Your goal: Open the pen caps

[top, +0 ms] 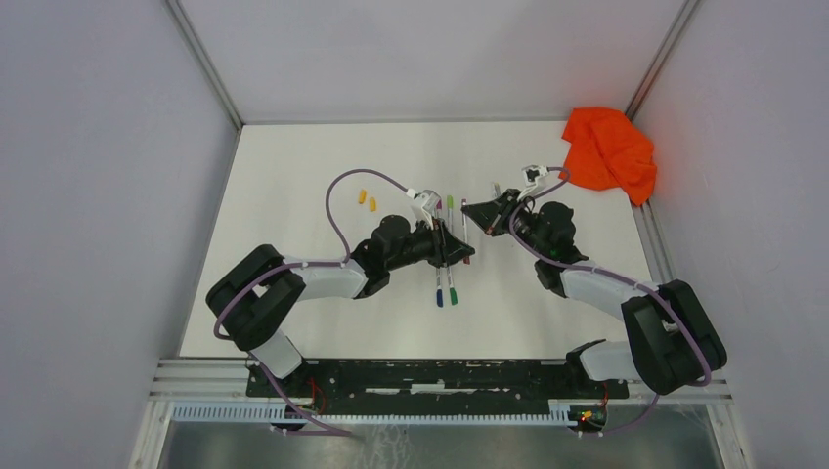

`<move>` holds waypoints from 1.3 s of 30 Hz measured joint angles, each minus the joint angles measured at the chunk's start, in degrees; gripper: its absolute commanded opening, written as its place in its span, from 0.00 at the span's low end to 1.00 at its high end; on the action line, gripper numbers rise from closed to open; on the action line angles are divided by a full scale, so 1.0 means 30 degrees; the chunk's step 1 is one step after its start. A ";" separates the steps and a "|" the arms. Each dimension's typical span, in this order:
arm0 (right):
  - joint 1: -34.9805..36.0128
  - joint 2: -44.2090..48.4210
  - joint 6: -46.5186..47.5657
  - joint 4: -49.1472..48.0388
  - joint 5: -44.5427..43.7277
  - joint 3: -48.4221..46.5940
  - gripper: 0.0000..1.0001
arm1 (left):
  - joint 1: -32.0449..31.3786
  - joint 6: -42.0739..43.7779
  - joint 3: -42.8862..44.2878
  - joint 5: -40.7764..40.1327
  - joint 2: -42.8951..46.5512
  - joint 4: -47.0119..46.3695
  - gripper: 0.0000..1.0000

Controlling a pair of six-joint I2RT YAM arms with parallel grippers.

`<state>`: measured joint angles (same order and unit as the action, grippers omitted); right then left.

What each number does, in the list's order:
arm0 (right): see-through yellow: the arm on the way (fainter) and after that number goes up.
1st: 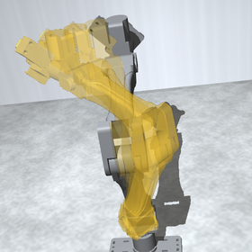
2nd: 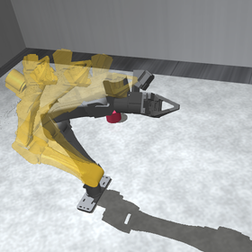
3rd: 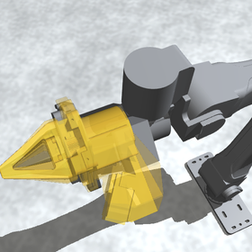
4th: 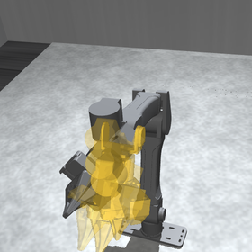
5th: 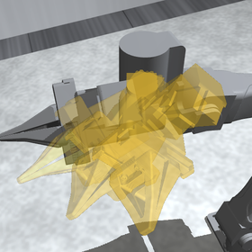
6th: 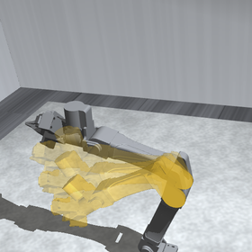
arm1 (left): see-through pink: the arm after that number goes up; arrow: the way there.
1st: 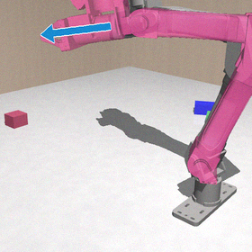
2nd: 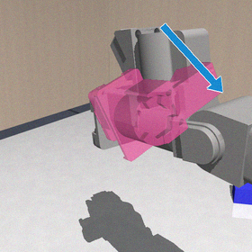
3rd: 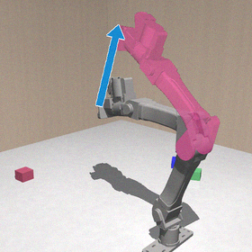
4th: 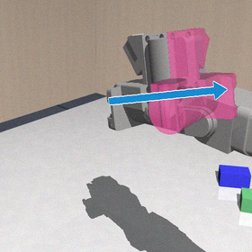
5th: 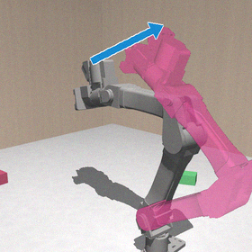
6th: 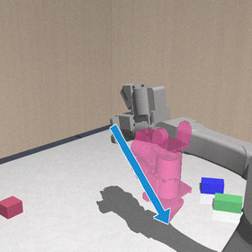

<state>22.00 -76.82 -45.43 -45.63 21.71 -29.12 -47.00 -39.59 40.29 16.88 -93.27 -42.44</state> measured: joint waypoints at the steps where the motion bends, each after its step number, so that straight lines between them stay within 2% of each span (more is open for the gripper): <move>1: -0.0007 0.0022 -0.0073 -0.0036 -0.0022 0.0109 0.00 | 0.0000 0.0000 0.0000 0.0007 0.0000 -0.0022 0.24; 7: -0.0219 0.0423 -0.0423 -0.0379 -0.0248 0.0619 0.00 | 0.0007 -0.0007 0.0000 0.0095 -0.0044 -0.0022 0.23; 15: -0.0364 0.0590 -0.0765 -0.0372 -0.0379 0.0648 0.00 | 0.0007 -0.0015 0.0000 0.0576 -0.0051 -0.0357 0.35; 29: -0.0481 0.0612 -0.0933 -0.0415 -0.0823 0.0648 0.00 | -0.0168 -0.0022 0.0000 0.0954 -0.0474 -0.0481 0.34; 33: -0.0495 0.0612 -0.0933 -0.0503 -0.0831 0.0648 0.00 | -0.0240 -0.0029 0.0000 0.0998 -0.0758 -0.0474 0.27; 37: -0.0503 0.0619 -0.0918 -0.0532 -0.0823 0.0656 0.00 | -0.0255 -0.0095 0.0000 0.0954 -0.0831 -0.0423 0.04; 39: -0.0510 0.0663 -0.0896 -0.0576 -0.0794 0.0692 0.00 | -0.0219 -0.0226 0.0000 0.0896 -0.0831 -0.0291 0.02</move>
<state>20.47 -74.83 -48.12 -47.35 19.33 -27.05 -47.66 -40.27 40.29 19.57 -95.77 -43.31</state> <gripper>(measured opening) 0.025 0.117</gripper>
